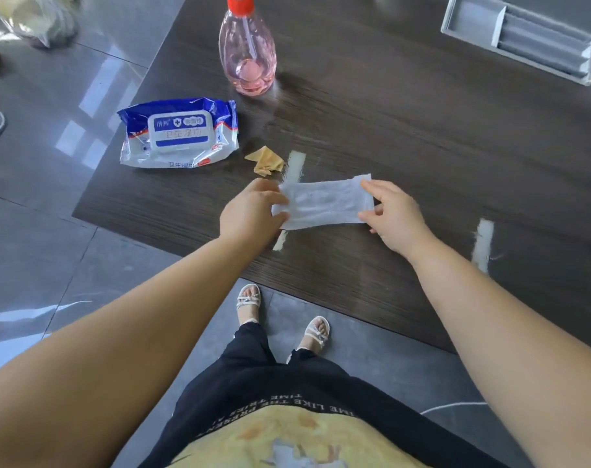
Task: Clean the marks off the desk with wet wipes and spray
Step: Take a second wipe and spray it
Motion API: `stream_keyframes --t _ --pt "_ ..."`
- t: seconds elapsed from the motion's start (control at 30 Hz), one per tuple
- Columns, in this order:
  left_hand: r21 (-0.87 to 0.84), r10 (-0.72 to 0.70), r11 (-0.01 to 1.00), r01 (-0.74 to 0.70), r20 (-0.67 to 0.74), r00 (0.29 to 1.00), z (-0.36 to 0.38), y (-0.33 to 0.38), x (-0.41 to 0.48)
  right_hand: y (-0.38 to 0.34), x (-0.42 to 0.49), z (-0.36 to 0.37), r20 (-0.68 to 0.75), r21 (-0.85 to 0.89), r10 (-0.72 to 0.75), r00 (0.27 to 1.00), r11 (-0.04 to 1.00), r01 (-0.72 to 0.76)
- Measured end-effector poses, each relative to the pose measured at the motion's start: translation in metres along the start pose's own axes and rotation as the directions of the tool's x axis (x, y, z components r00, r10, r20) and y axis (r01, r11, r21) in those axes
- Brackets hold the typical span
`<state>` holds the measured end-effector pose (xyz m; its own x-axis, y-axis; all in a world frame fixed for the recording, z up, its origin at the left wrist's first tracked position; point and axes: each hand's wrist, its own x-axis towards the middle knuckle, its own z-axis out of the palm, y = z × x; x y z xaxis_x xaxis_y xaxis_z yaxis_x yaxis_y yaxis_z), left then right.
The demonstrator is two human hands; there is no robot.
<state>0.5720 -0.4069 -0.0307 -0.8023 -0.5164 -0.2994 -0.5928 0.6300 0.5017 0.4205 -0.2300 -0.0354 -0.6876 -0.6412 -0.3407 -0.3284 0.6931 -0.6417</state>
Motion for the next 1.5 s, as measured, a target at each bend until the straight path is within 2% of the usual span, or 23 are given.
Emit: stream_keyframes --t 0.1,0.23,0.3,0.37,0.43,0.5,0.53,0.6,0.67,0.73,0.8,0.93,1.03,1.13,1.3,1.5 --pt "0.091 0.007 0.996 -0.007 -0.002 1.000 0.009 -0.005 -0.006 0.002 0.002 -0.001 0.007 -0.164 -0.019 1.000 0.986 0.020" --pt "0.230 0.107 0.969 -0.092 -0.054 0.993 0.009 -0.012 -0.012 0.006 0.001 -0.010 -0.024 -0.166 0.038 0.999 0.985 -0.041" --pt "0.266 0.185 0.949 -0.167 -0.044 0.982 0.008 -0.015 -0.013 0.003 -0.001 -0.013 -0.099 -0.146 -0.026 0.995 0.989 0.011" --pt "0.300 0.265 0.920 -0.252 -0.004 0.964 0.007 -0.017 -0.014 -0.001 -0.002 -0.014 -0.137 -0.195 -0.137 0.981 0.975 0.109" --pt "0.327 0.285 0.900 -0.288 0.060 0.957 0.006 -0.016 -0.015 -0.003 -0.001 -0.014 -0.012 -0.353 -0.190 0.982 0.919 0.174" --pt "0.321 0.256 0.906 -0.275 0.099 0.962 0.005 -0.016 -0.015 -0.003 0.001 -0.016 0.120 -0.479 -0.151 0.981 0.857 0.191" --pt "0.293 0.232 0.923 -0.250 0.093 0.968 0.002 -0.015 -0.015 -0.003 0.002 -0.018 0.137 -0.489 -0.115 0.984 0.856 0.168" --pt "0.215 0.159 0.964 -0.159 0.017 0.987 -0.005 -0.015 -0.014 -0.009 0.006 -0.021 0.113 -0.427 -0.072 0.991 0.897 0.114" --pt "0.174 0.023 0.985 -0.017 -0.034 0.999 -0.014 -0.016 -0.010 -0.023 0.015 -0.020 0.076 -0.314 -0.072 0.994 0.945 0.093" --pt "0.159 -0.100 0.983 0.095 0.025 0.995 -0.023 -0.019 -0.006 -0.046 0.032 -0.015 0.053 -0.186 -0.089 0.995 0.978 0.097" --pt "0.187 -0.152 0.974 0.130 0.106 0.983 -0.032 -0.022 -0.003 -0.074 0.056 -0.009 0.050 -0.061 -0.103 0.993 0.992 0.106" --pt "0.239 -0.213 0.956 0.168 0.173 0.962 -0.045 -0.030 0.002 -0.132 0.111 0.003 0.005 0.165 -0.086 0.996 0.983 0.084" --pt "0.279 -0.257 0.940 0.198 0.193 0.947 -0.045 -0.030 0.004 -0.167 0.144 0.011 -0.032 0.251 -0.041 0.999 0.967 0.048" --pt "0.284 -0.269 0.936 0.206 0.205 0.941 -0.044 -0.027 0.006 -0.185 0.167 0.024 -0.031 0.309 -0.086 0.996 0.947 0.092" --pt "0.287 -0.257 0.939 0.191 0.215 0.942 -0.048 -0.029 0.011 -0.188 0.180 0.024 -0.128 0.293 -0.143 0.981 0.940 0.175" --pt "0.299 -0.248 0.938 0.173 0.233 0.940 -0.046 -0.030 0.012 -0.165 0.177 0.003 -0.180 -0.018 -0.208 0.961 0.978 0.208"
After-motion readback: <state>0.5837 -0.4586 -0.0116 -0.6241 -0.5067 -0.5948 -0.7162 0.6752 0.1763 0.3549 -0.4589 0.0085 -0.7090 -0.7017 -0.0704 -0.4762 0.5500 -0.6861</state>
